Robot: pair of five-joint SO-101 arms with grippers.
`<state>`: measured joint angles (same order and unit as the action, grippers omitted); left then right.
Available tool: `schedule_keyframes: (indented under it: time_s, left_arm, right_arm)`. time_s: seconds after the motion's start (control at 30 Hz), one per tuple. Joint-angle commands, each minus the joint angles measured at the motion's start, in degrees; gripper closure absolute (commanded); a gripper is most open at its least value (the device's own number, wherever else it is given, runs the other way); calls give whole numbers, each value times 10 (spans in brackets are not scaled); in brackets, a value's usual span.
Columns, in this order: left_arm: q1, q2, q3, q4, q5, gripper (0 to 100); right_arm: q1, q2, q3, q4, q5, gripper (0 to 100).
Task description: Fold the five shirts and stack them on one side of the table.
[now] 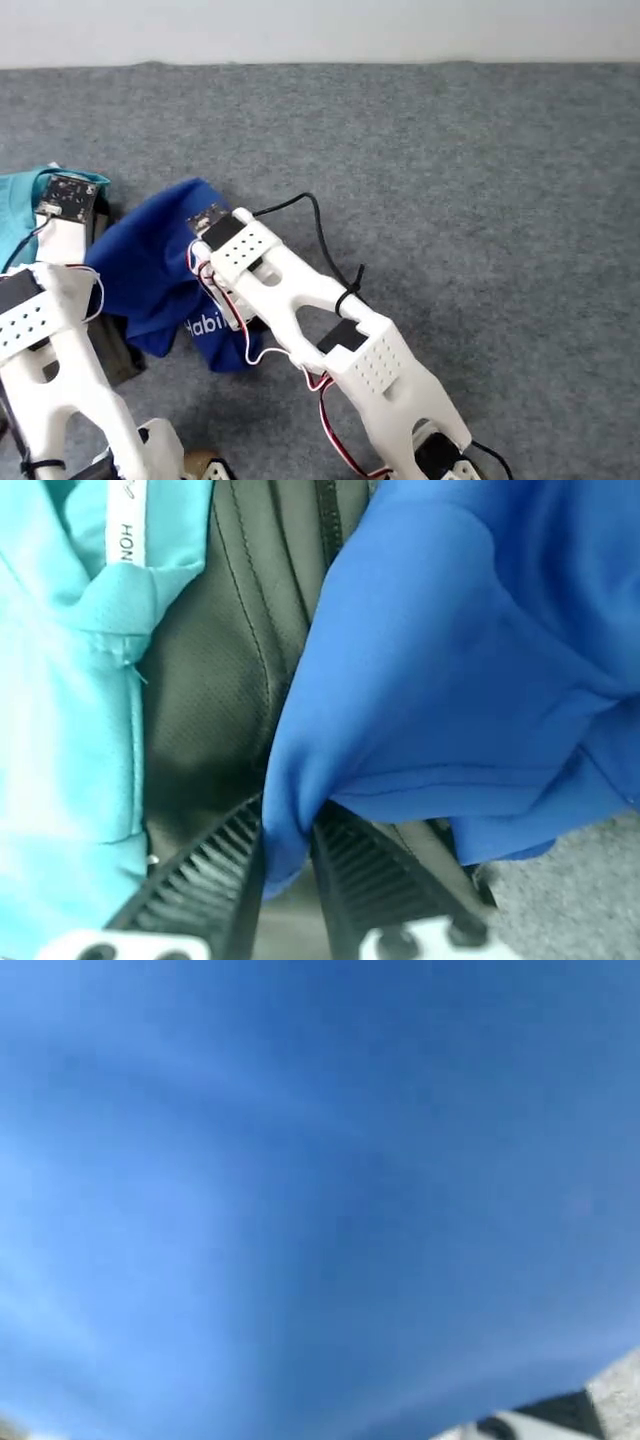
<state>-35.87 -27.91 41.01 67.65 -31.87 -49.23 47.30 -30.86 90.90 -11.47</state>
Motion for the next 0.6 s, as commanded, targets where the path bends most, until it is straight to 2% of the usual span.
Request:
schedule_keyframes:
  time_s: [0.0, 0.1, 0.33, 0.57]
  left_arm:
    - [2, -10, -2, -11, -3, 986]
    - [2, -10, -2, -18, -3, 986]
    - [3, -10, -2, -30, -3, 986]
    - [4, -15, -12, -28, -3, 986]
  right_arm:
    - [-18, 18, -38, -10, 7, 836]
    - [-25, 32, -55, -5, 47, 911]
    - [-20, 48, -98, 44, 74, 989]
    - [29, 40, -197, 121, 139, 989]
